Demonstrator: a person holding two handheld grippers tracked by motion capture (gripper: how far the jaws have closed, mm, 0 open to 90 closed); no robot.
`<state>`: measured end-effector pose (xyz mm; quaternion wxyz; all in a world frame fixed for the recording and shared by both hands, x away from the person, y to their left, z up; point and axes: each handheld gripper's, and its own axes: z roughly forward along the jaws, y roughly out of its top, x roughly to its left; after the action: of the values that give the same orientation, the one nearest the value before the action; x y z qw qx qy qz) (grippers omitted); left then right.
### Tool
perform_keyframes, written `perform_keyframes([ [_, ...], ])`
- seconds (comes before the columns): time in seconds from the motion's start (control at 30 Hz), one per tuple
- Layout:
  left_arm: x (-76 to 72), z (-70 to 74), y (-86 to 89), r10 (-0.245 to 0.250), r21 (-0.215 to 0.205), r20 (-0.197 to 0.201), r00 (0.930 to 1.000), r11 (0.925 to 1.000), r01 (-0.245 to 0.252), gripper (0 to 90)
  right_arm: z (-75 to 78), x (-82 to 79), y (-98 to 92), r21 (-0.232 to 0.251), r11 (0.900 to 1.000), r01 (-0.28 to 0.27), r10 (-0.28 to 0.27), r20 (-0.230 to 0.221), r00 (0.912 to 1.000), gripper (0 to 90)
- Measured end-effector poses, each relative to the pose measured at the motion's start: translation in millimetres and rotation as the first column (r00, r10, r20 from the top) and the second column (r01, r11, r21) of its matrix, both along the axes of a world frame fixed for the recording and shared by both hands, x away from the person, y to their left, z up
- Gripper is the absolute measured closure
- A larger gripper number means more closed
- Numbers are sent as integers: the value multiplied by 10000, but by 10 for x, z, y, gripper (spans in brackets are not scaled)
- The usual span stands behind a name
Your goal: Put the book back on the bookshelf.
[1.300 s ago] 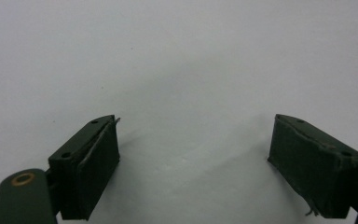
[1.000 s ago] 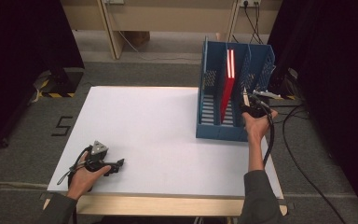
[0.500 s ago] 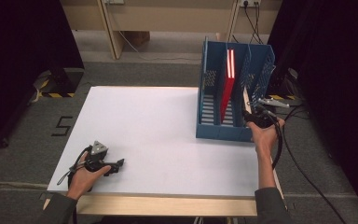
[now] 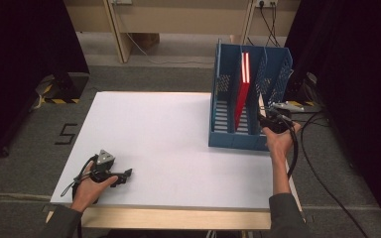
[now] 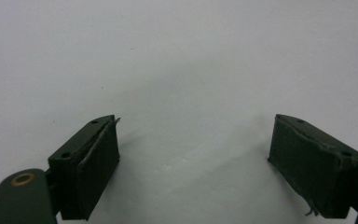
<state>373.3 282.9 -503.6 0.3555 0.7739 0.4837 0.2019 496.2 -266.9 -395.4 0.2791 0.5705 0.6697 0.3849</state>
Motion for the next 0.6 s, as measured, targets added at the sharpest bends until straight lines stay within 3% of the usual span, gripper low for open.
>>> perform_keyframes([
  [0.6, 1, 2, 0, -7, 25, 4, 10000, 10000, 7, 146, -14, 205, 5, 190, 9997, 164, -165, 45, 9999, 689],
])
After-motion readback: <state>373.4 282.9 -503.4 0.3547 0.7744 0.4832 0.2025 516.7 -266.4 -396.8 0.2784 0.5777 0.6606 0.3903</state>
